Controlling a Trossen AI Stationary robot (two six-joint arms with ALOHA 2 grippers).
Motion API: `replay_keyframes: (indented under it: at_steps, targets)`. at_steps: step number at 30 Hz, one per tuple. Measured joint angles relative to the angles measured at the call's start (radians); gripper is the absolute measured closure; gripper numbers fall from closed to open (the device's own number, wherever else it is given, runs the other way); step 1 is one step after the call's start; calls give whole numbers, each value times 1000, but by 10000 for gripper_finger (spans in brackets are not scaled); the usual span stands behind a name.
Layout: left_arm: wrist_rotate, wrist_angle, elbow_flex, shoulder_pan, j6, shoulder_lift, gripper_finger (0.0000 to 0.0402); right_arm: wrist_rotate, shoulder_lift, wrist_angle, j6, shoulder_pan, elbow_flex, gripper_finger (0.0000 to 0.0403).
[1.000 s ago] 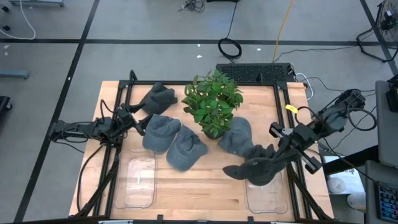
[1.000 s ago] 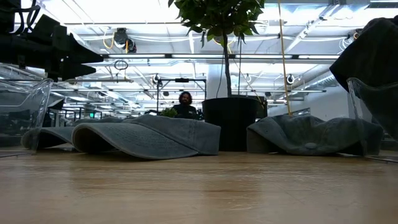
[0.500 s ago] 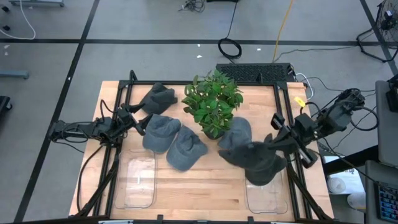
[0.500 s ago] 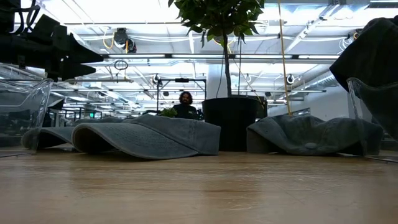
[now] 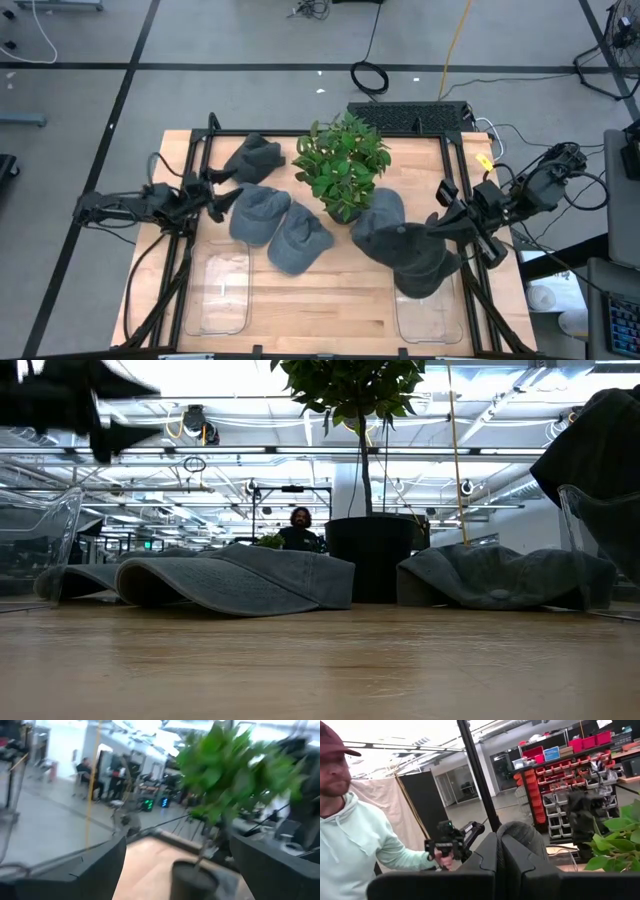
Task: Pick & Place hat
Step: Put the right black cap into the right transparent bin
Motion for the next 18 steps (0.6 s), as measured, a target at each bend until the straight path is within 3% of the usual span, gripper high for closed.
replay_keyframes:
  at_steps: [6, 9, 18]
  targets:
    - [102, -41, 284, -35, 136, 204, 36, -4, -3, 6, -21, 0, 4, 403]
    - [135, -122, 447, -54, 156, 340, 36, -55, 1, 67, -78, 4, 32, 403]
    - [177, -224, 877, -73, 205, 731, 37, -83, 14, 55, -216, 50, 157, 403]
